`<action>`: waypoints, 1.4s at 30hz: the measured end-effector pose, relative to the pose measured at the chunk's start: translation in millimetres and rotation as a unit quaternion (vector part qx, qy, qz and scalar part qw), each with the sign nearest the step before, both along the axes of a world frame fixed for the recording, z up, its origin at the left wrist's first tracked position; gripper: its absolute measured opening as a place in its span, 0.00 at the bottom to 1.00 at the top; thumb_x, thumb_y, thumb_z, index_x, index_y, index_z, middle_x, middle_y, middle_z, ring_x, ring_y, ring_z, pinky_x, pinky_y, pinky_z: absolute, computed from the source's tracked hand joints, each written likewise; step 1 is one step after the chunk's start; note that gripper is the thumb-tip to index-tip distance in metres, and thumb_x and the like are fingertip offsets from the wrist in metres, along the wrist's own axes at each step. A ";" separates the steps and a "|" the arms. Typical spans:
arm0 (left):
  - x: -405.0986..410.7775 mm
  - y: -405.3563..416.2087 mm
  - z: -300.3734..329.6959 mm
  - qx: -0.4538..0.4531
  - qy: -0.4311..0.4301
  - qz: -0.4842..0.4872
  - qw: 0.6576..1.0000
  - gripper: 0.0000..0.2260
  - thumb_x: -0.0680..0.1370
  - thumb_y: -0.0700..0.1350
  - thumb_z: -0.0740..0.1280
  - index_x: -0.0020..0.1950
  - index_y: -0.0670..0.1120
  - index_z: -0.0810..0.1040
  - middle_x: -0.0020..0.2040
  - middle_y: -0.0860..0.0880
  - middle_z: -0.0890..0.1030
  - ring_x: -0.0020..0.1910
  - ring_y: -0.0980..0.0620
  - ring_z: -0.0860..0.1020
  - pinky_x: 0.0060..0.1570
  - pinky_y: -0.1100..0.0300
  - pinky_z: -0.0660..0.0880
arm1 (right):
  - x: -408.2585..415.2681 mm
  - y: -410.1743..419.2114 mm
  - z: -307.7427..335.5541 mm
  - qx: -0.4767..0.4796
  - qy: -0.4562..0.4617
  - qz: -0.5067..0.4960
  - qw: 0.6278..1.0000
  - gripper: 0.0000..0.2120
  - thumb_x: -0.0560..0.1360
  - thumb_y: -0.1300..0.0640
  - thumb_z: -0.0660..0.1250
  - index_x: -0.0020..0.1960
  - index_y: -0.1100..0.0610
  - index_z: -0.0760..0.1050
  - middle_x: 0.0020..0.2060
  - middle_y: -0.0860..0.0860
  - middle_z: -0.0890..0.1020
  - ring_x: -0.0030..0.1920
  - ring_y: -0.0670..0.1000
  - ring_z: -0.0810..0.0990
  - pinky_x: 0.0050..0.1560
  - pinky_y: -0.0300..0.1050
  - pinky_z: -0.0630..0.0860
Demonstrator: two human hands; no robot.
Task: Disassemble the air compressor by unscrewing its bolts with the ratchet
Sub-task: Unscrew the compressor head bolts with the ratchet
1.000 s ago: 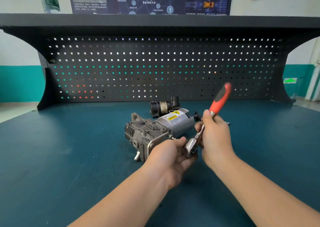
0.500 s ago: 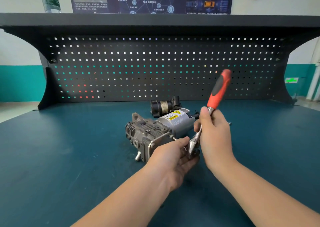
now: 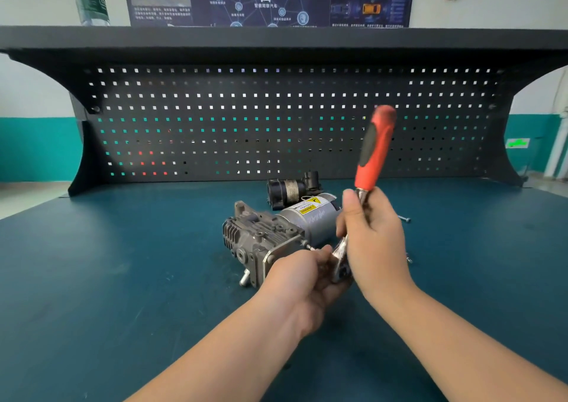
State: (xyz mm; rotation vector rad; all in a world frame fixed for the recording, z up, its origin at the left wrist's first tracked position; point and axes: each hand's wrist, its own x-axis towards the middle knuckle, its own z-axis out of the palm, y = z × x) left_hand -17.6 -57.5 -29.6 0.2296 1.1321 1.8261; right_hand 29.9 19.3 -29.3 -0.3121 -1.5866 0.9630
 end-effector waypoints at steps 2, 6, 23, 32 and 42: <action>-0.2 0.2 -0.2 -0.003 -0.003 0.001 1.000 0.04 0.78 0.34 0.62 0.50 0.35 0.76 0.39 0.39 0.80 0.36 0.46 0.79 0.35 0.52 0.78 | -1.7 6.8 0.0 -0.095 -0.005 -0.019 0.995 0.14 0.81 0.51 0.59 0.38 0.53 0.67 0.23 0.44 0.73 0.25 0.42 0.68 0.30 0.36 0.66; -0.8 1.0 -0.2 -0.003 -0.005 0.003 1.000 0.04 0.78 0.34 0.62 0.49 0.35 0.75 0.48 0.36 0.80 0.41 0.43 0.79 0.39 0.52 0.78 | -6.6 17.3 -3.3 -0.340 0.034 0.024 0.939 0.12 0.80 0.51 0.60 0.38 0.53 0.70 0.22 0.45 0.74 0.22 0.43 0.68 0.28 0.40 0.65; 1.0 -1.1 -3.0 0.000 0.006 0.001 1.000 0.06 0.77 0.38 0.65 0.41 0.40 0.80 0.33 0.44 0.80 0.31 0.50 0.79 0.27 0.61 0.79 | 5.8 -6.8 1.9 0.172 -0.021 0.036 0.984 0.09 0.79 0.52 0.61 0.40 0.47 0.68 0.26 0.44 0.71 0.27 0.45 0.69 0.31 0.41 0.69; -1.0 -1.1 -1.2 0.007 0.008 -0.012 1.000 0.07 0.77 0.34 0.61 0.42 0.38 0.78 0.33 0.43 0.78 0.30 0.50 0.76 0.25 0.60 0.78 | 5.7 -3.6 0.5 0.182 -0.044 0.044 0.981 0.09 0.78 0.50 0.61 0.39 0.45 0.66 0.26 0.44 0.71 0.27 0.46 0.70 0.31 0.42 0.70; -2.2 0.5 -0.9 -0.007 0.006 -0.002 1.000 0.02 0.77 0.35 0.64 0.45 0.37 0.76 0.43 0.38 0.80 0.35 0.46 0.78 0.31 0.58 0.79 | -2.9 18.4 4.4 -0.413 0.044 0.081 0.906 0.12 0.80 0.54 0.61 0.38 0.54 0.69 0.22 0.48 0.73 0.17 0.41 0.65 0.19 0.34 0.61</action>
